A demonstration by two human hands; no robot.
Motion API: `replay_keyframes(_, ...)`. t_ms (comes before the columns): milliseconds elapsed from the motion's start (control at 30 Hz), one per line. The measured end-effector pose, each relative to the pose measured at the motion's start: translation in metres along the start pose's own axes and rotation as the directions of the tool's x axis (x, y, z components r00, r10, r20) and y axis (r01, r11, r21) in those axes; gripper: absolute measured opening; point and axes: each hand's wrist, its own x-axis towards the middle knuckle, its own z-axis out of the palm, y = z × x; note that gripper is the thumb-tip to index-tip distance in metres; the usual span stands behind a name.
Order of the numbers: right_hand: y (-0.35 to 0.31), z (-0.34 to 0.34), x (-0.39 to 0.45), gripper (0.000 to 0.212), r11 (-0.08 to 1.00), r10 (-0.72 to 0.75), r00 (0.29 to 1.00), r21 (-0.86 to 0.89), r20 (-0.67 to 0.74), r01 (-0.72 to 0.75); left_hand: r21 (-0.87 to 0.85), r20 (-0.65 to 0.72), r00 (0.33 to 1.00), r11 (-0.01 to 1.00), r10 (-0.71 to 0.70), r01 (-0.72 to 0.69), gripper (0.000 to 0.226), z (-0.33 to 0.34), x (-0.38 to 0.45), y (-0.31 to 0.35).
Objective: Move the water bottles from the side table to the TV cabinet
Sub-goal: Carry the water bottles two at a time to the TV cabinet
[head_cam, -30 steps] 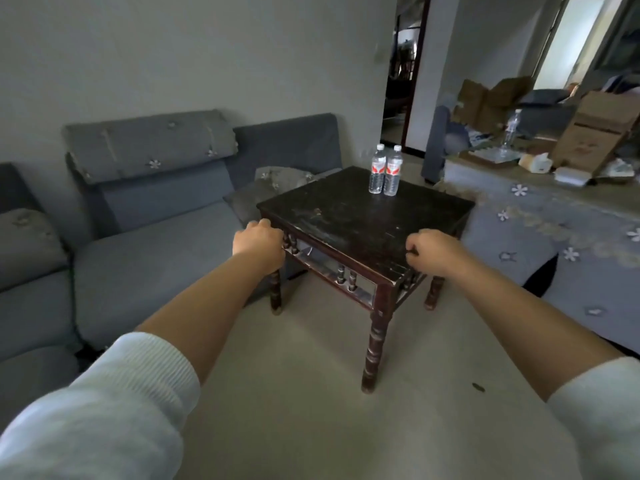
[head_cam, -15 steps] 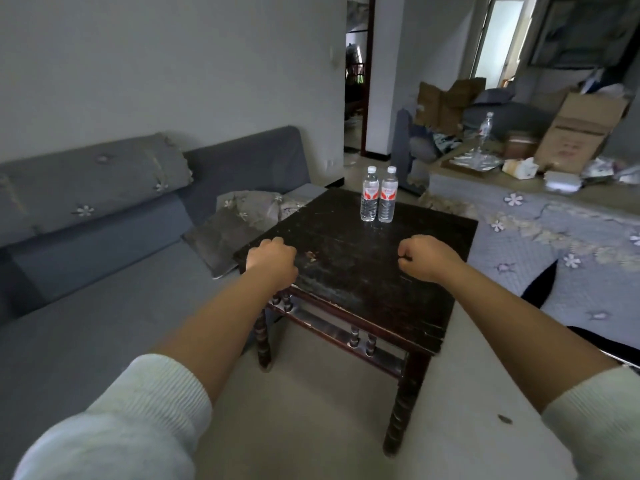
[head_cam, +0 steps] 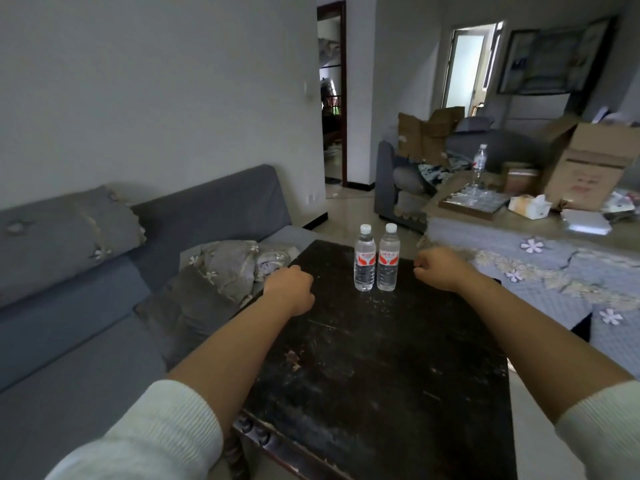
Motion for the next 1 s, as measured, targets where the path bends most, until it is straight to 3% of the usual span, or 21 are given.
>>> replay_keyframes(333, 0.012, 0.013, 0.164, 0.028, 0.995, 0.085, 0.996, 0.047, -0.015, -0.084, -0.048, -0.002, 0.994, 0.993, 0.106, -0.106, 0.036, -0.012, 0.169, -0.017)
replay_keyframes(533, 0.015, 0.041, 0.239, 0.049, 0.990, 0.141, 0.989, -0.019, -0.047, -0.142, -0.164, -0.007, 0.965, 0.952, 0.263, -0.260, 0.037, -0.006, 0.282, -0.016)
replay_keyframes(633, 0.013, 0.050, 0.278, 0.069, 0.970, 0.242, 0.970, 0.011, 0.025, -0.243, -0.240, 0.029, 0.927, 0.903, 0.374, -0.357, 0.036, -0.001, 0.345, -0.007)
replay_keyframes(767, 0.015, 0.068, 0.314, 0.078, 0.935, 0.345, 0.935, 0.055, 0.085, -0.350, -0.368, 0.052, 0.871, 0.821, 0.488, -0.437, 0.043, 0.010, 0.396, 0.009)
replay_keyframes(1000, 0.029, 0.087, 0.347, 0.057, 0.908, 0.417, 0.903, -0.003, 0.106, -0.419, -0.470, 0.022, 0.755, 0.674, 0.655, -0.570, 0.047, 0.042, 0.447, 0.035)
